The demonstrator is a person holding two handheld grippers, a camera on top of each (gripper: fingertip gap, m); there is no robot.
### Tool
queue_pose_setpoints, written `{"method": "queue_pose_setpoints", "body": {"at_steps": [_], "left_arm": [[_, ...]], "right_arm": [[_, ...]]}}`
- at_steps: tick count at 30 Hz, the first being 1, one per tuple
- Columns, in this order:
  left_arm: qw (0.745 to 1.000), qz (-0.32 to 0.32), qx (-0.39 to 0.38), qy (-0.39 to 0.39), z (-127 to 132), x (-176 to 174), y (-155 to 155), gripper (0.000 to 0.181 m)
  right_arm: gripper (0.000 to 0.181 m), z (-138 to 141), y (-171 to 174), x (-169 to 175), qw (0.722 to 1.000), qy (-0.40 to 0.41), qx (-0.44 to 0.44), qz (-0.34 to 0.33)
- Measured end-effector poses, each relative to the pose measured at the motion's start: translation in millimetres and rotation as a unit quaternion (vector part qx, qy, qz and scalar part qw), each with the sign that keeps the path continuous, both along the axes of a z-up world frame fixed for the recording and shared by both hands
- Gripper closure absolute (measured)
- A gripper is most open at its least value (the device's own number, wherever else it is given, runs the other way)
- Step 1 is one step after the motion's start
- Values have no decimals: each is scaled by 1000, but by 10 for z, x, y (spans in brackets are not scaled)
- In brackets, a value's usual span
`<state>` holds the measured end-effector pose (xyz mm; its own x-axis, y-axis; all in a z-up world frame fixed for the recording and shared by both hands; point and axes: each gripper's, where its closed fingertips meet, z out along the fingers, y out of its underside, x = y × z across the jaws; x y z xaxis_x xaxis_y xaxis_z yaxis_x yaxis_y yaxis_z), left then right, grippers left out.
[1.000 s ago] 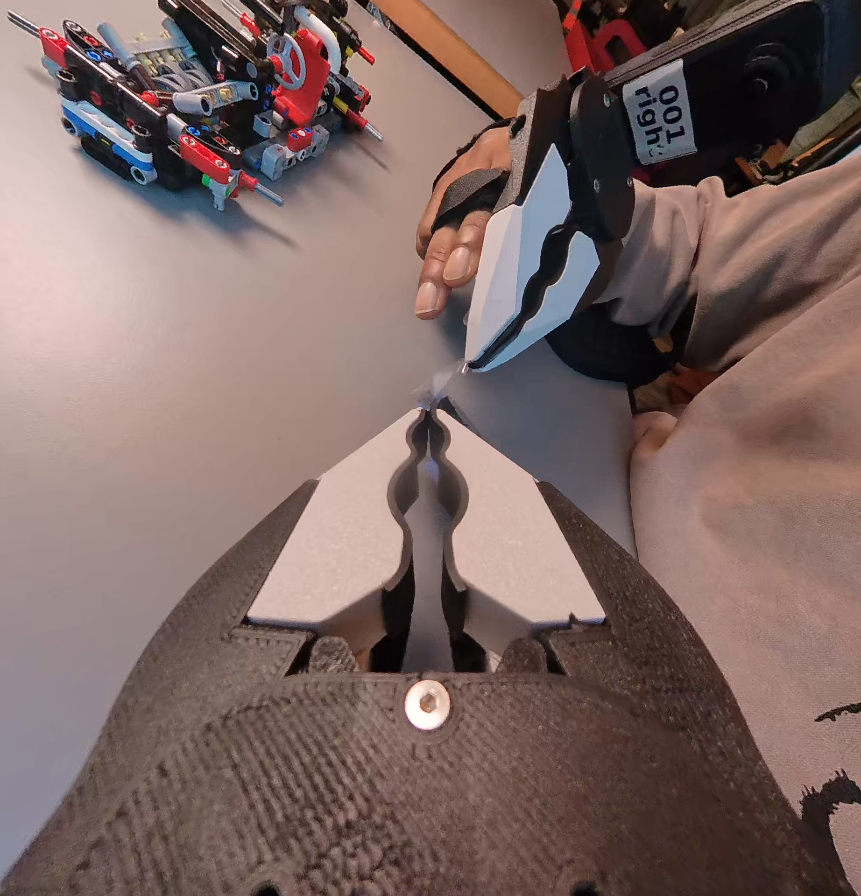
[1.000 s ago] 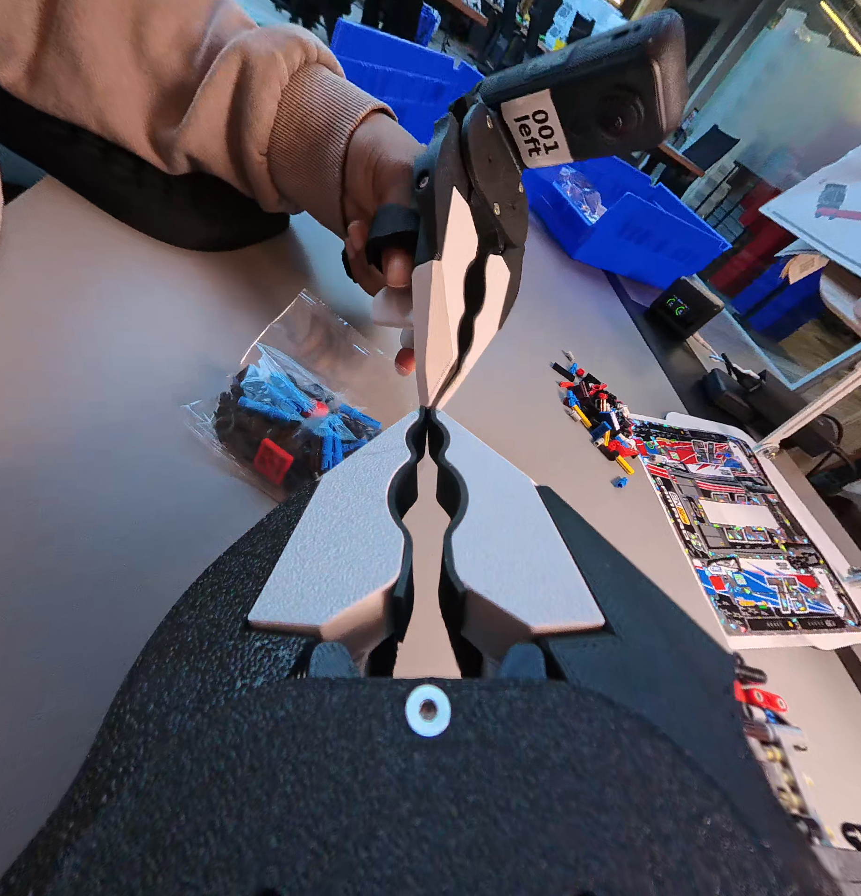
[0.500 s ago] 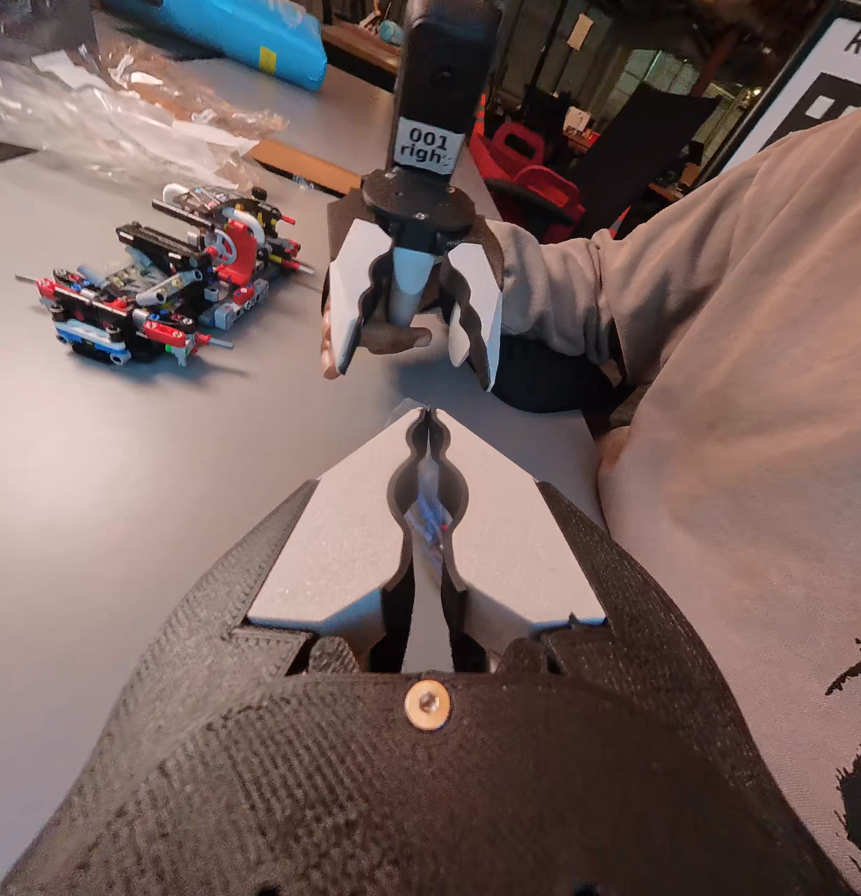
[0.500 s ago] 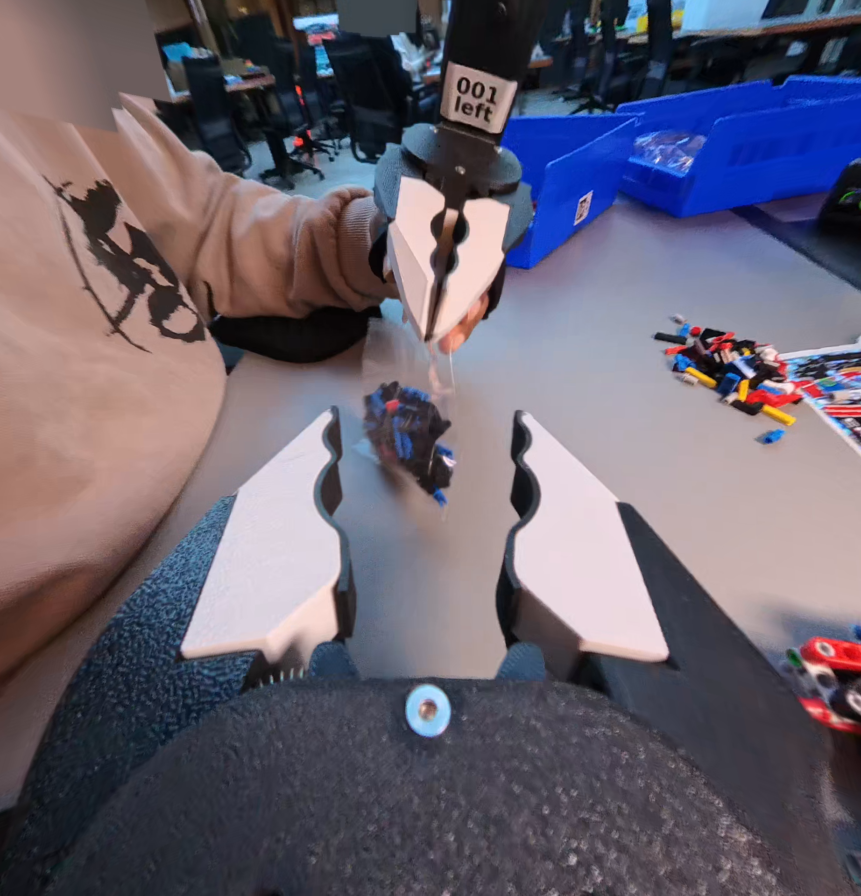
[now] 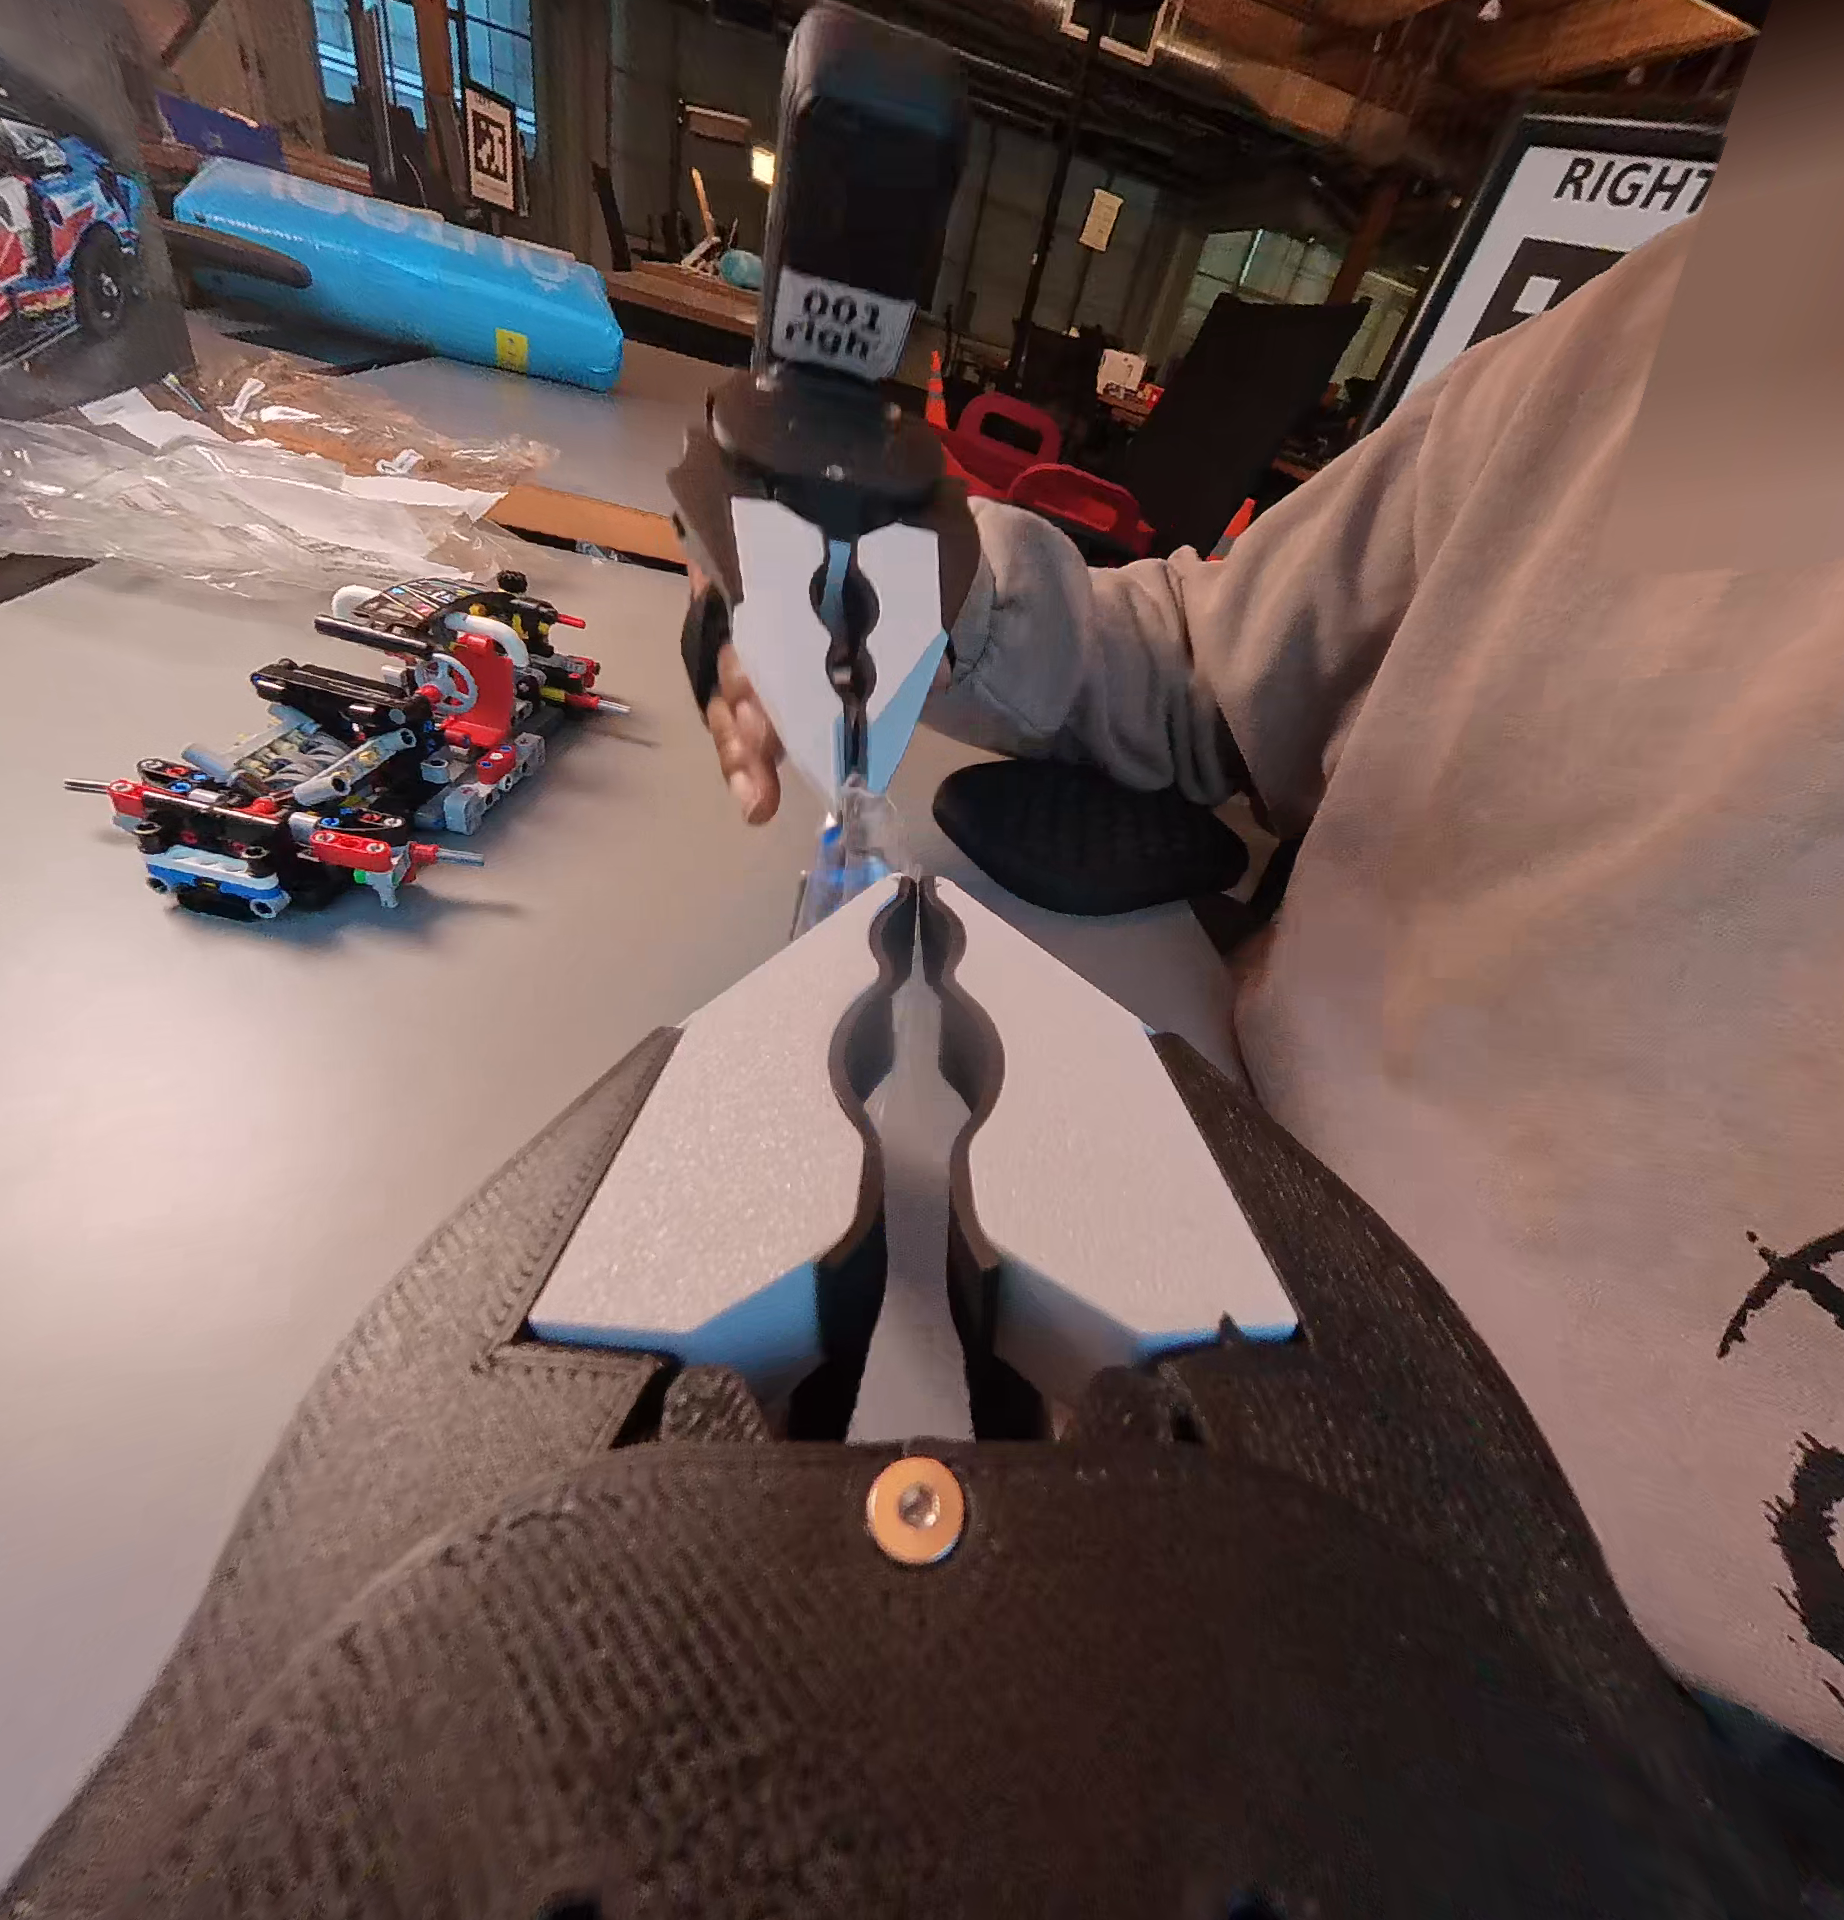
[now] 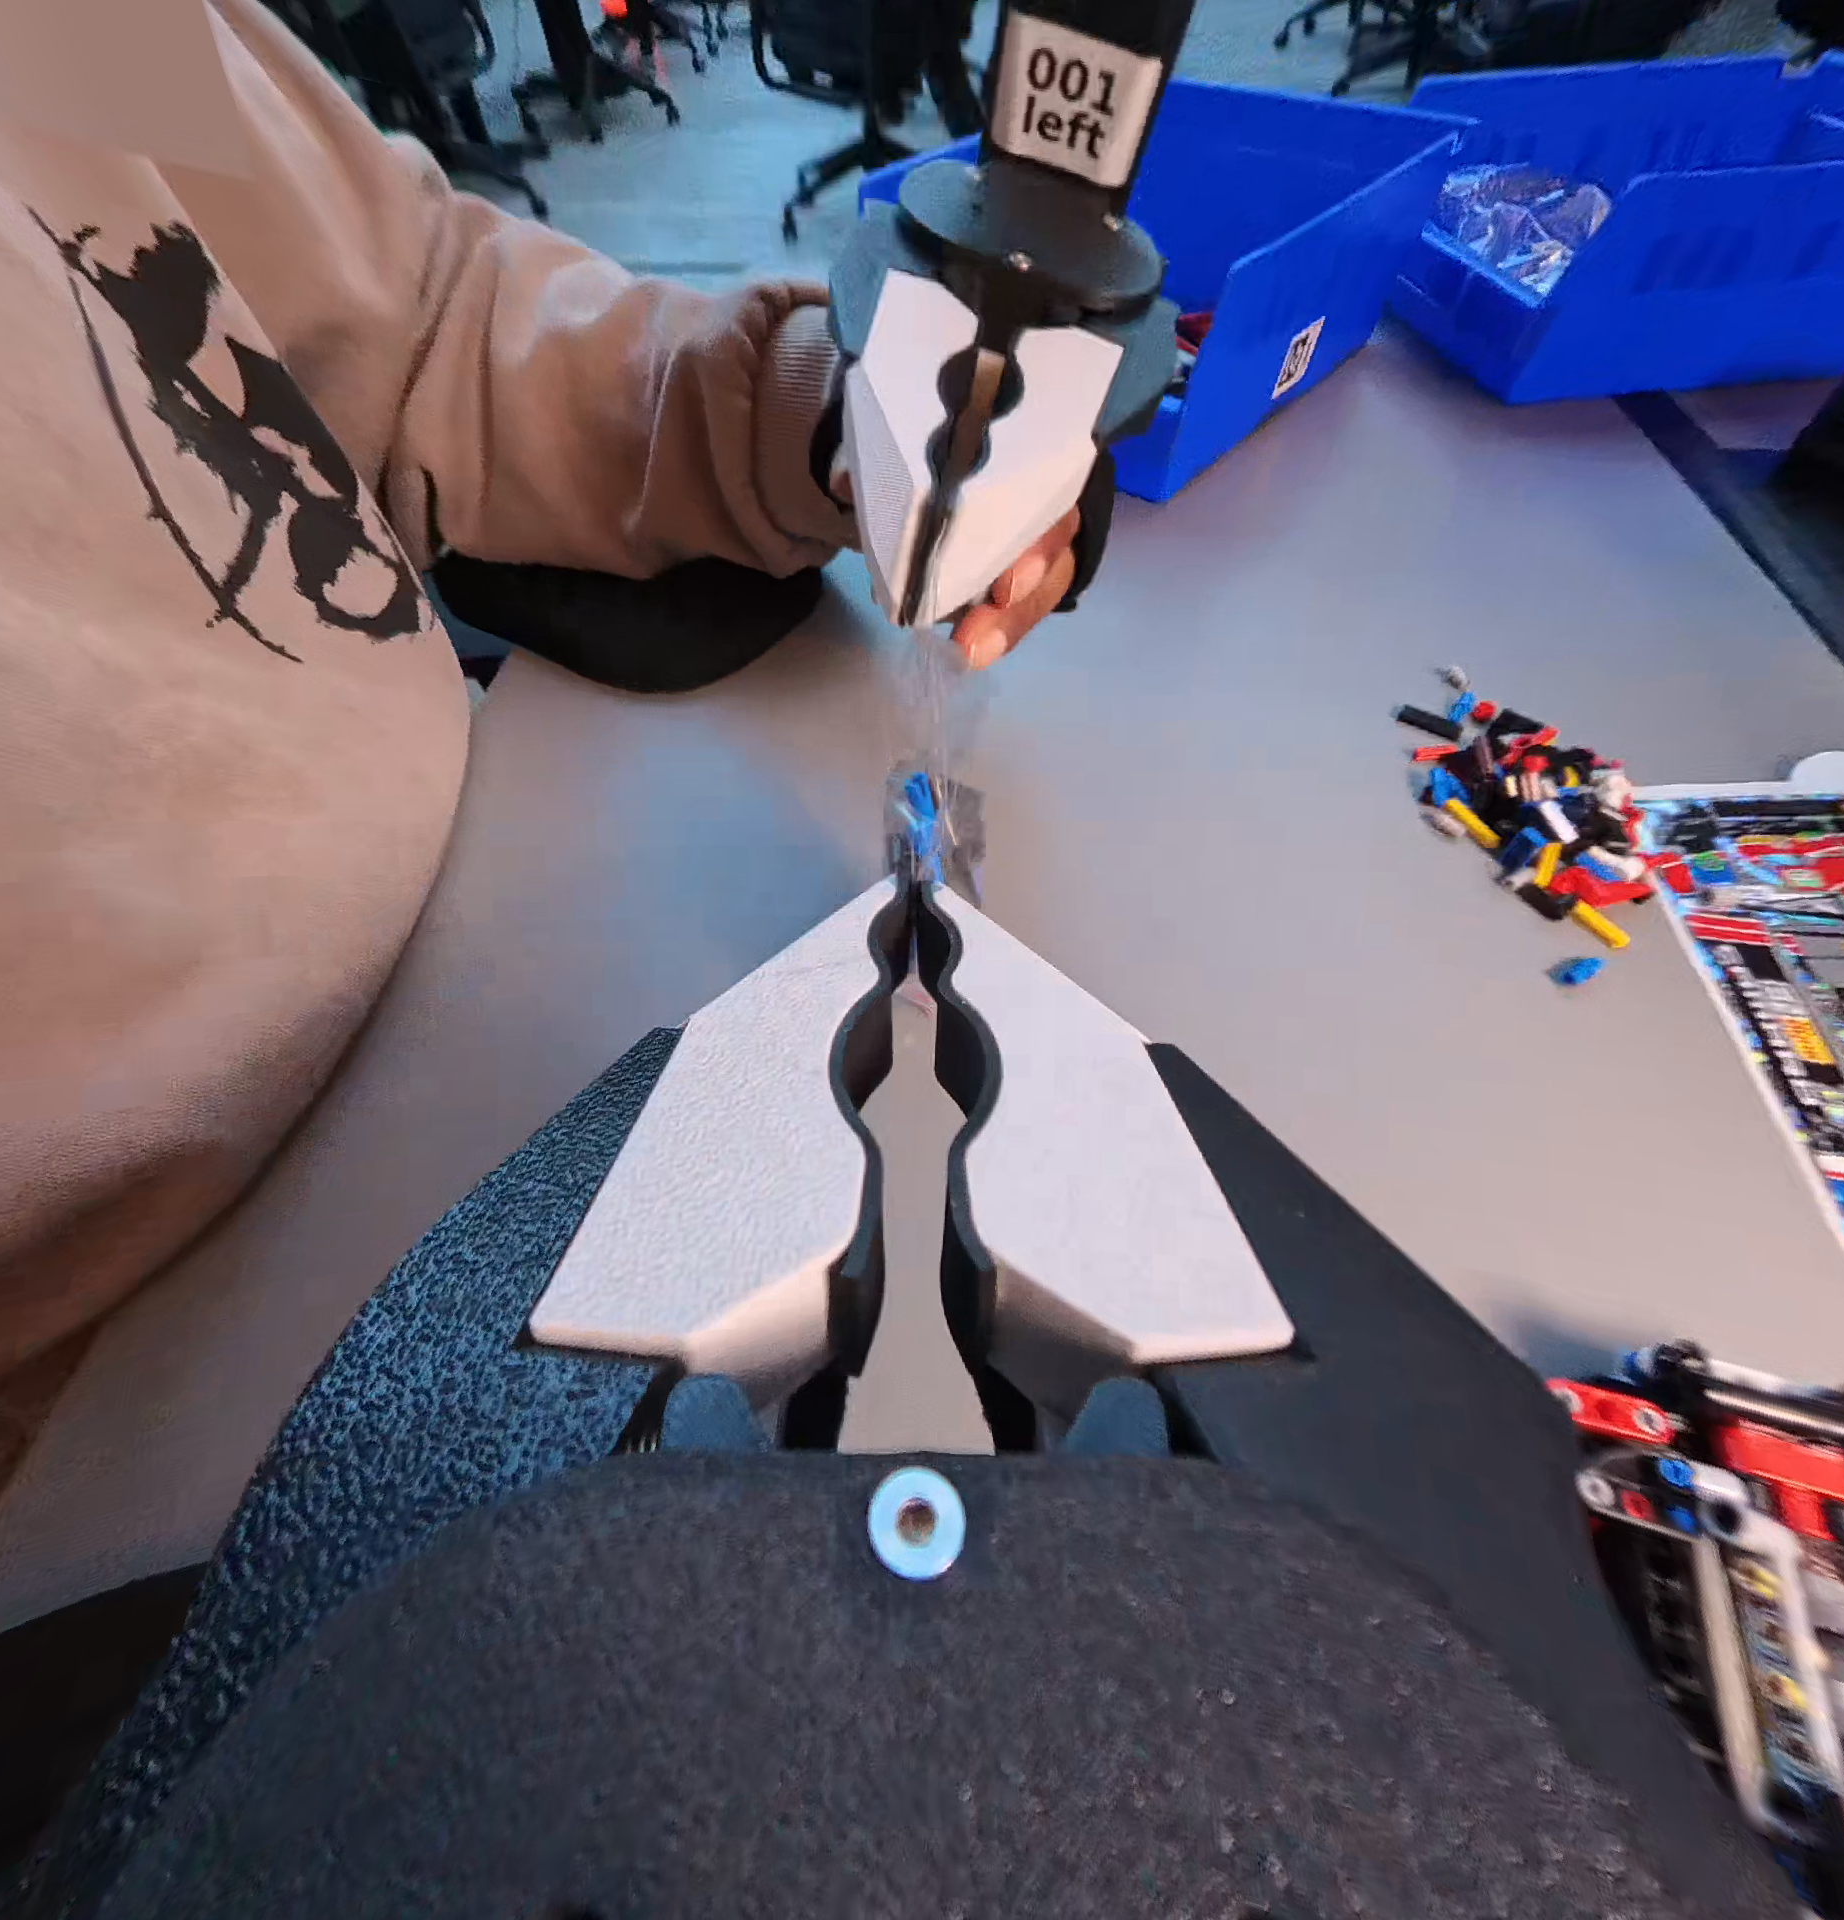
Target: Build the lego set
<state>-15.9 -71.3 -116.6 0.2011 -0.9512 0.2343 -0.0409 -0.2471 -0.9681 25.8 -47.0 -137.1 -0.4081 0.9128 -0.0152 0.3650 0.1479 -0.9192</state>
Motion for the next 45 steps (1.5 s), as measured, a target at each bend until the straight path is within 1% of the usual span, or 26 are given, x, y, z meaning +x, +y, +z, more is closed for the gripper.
{"method": "queue_pose_setpoints", "body": {"at_steps": [1, 3, 4, 5, 7, 8, 10, 11, 13, 15, 16, 18, 19, 21, 24, 26, 27, 28, 29, 30, 32, 35, 36, 40, 45], "left_arm": [[1000, -7, -4, -2, -8, -12, -15, 181], [1000, -14, -15, 7, -102, -16, -8, 180], [999, -14, -24, 20, -188, -12, 8, 175], [999, -16, -35, 32, -271, -3, 12, 167], [997, -29, -53, 48, -368, 29, -29, 143], [997, -31, -52, 58, -396, 44, -41, 133], [996, -15, -33, 77, -436, 74, -9, 123], [996, -9, -26, 82, -450, 100, 9, 122], [997, 11, -15, 77, -461, 185, 75, 129], [997, 18, -7, 78, -487, 287, 97, 137], [997, 17, -3, 81, -493, 321, 92, 144], [995, 43, 5, 90, -503, 313, 170, 169], [995, 50, 3, 88, -492, 296, 195, 171], [995, 50, -13, 81, -470, 276, 204, 173], [995, 45, -18, 86, -462, 282, 185, 174], [994, 43, -18, 95, -481, 299, 175, 174], [994, 39, -18, 98, -490, 307, 160, 174], [994, 37, -18, 98, -492, 310, 151, 174], [994, 36, -19, 97, -488, 306, 148, 174], [994, 36, -20, 97, -490, 294, 144, 174], [995, 37, -14, 91, -465, 266, 140, 174], [997, 43, 4, 68, -361, 256, 151, 163], [997, 43, 3, 64, -349, 258, 155, 164], [998, 44, -9, 52, -337, 258, 174, 181], [998, 44, -29, 43, -317, 152, 221, 181]], "right_arm": [[181, 51, 2, 19, 999, -17, 29, -8], [181, 2, 16, 36, 995, -53, 77, -18], [181, -69, 22, 29, 994, -66, 84, -20], [181, -108, 39, -1, 995, -62, 78, -27], [181, -92, 41, -29, 998, -43, 43, -33], [181, -95, 45, -21, 998, -41, 44, -35], [181, -90, 62, -11, 997, -36, 60, -41], [181, -79, 52, -16, 997, -34, 54, -43], [181, -73, 35, -50, 998, -25, 37, -47], [181, -74, 34, -87, 998, -12, 26, -52], [181, -75, 29, -99, 998, -9, 15, -54], [181, -78, 8, -102, 999, -8, -4, -52], [181, -90, 15, -100, 999, -8, -2, -53], [180, -76, 4, -94, 999, -7, 1, -46], [160, 9, 5, -154, 999, -9, 8, -42], [156, 62, -32, -235, 999, -9, 7, -35], [157, 64, -64, -277, 999, -11, 10, -29], [164, 45, -88, -314, 999, -15, 16, -25], [181, 16, -86, -342, 999, -19, 25, -26], [181, 17, -94, -360, 999, -11, 29, -22], [181, 35, -113, -363, 1000, -1, 11, -16], [181, 72, -100, -369, 999, 15, -25, -22], [181, 77, -101, -375, 999, 21, -31, -23], [181, 64, -98, -404, 998, 32, -47, -28], [181, 96, -19, -355, 996, 53, -71, -31]]}}
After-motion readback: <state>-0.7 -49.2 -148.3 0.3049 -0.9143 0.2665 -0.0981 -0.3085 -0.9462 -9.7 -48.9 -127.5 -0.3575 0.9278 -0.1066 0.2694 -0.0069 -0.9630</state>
